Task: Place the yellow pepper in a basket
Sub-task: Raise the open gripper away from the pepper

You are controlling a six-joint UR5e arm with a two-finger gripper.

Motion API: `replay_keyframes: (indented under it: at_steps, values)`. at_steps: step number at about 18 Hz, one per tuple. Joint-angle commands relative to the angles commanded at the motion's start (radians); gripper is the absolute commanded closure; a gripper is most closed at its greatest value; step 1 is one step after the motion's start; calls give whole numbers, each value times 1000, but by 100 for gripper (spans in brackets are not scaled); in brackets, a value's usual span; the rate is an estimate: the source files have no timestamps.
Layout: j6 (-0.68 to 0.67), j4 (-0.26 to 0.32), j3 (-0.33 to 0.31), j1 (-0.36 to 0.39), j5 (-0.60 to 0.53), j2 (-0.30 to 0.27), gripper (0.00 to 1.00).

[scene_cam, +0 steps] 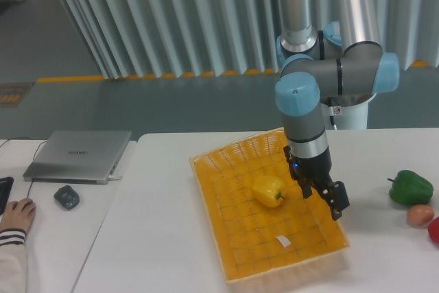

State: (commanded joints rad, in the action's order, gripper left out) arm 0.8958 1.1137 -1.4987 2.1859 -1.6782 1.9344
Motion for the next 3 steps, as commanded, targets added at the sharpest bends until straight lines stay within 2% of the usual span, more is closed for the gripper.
replay_keyframes:
  at_steps: [3]
  values:
    - [-2, 0, 0, 6, 8, -2, 0]
